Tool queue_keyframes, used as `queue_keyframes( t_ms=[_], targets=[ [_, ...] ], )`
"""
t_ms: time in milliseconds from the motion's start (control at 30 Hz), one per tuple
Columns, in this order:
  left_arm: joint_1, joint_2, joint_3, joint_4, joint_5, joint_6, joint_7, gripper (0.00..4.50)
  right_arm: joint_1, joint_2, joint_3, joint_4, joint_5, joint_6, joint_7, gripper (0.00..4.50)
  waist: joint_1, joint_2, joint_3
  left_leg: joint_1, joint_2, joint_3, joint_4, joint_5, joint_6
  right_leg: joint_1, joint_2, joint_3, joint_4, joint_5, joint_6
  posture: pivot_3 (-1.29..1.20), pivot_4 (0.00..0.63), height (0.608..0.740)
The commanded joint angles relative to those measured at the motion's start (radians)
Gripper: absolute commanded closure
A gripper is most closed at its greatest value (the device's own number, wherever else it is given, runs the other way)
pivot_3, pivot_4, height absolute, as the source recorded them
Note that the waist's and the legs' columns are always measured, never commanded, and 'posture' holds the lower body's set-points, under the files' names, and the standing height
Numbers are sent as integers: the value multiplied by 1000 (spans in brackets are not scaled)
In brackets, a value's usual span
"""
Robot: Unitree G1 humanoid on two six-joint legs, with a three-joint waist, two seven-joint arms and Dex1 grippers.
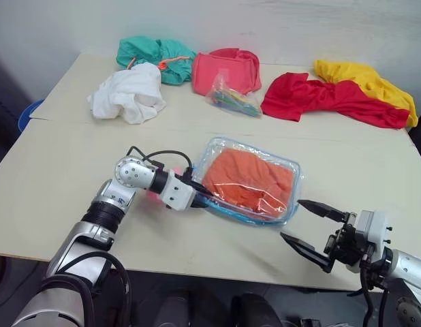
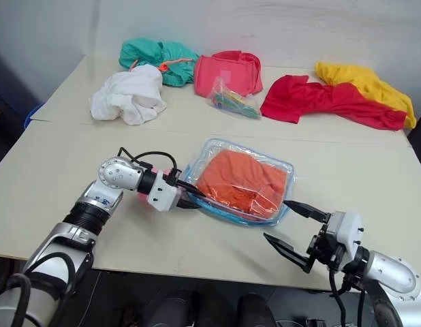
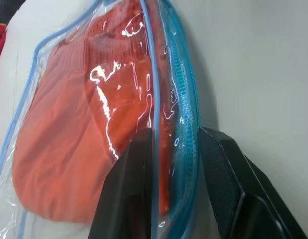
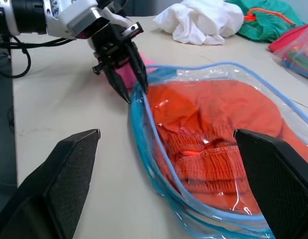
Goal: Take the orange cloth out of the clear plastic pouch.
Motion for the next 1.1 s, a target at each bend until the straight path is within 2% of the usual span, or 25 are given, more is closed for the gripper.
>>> queue_keyframes(
  t_ms=[33,233,533,600,733,933,1067,1100],
  targets=[
    [-3,24,-4,-37,-4,-18,-10,2991,10,4,-3,-40,20,0,3,0,-1,0,0,0,0,0,0,0,0,0,0,0,0,0,0,0,150,740],
    [23,27,-7,-114,-71,19,-52,2991,25,-3,3,-45,9,-6,15,0,0,0,0,0,0,0,0,0,0,0,0,1,0,0,0,0,150,740],
    [-5,24,-13,-44,63,-35,69,2991,17,-6,6,-29,-5,-12,31,0,0,0,0,0,0,0,0,0,0,0,0,3,0,0,0,0,150,740],
    [-5,24,-20,-46,66,-45,71,3372,16,-8,4,-26,-9,-15,37,0,0,0,0,0,0,0,0,0,0,0,0,3,0,0,0,0,150,740],
    [0,30,-19,-55,40,-14,50,4414,18,-9,1,-21,-17,-20,48,0,0,0,0,0,0,0,0,0,0,0,0,3,0,0,0,0,150,740],
    [-7,31,-12,-57,42,-5,58,4463,15,-9,6,-19,-26,-26,66,0,0,0,0,0,0,0,0,0,0,0,0,3,1,0,0,0,150,740],
    [23,18,13,-129,-127,133,-44,4463,17,-9,4,-19,-29,-24,73,0,0,0,0,0,0,0,0,0,0,0,0,3,1,0,0,0,150,740],
    [32,30,12,-145,-149,151,-75,4286,19,-9,3,-19,-30,-24,74,0,-1,0,0,0,0,0,0,0,0,0,0,4,1,0,0,0,150,740]
  ],
)
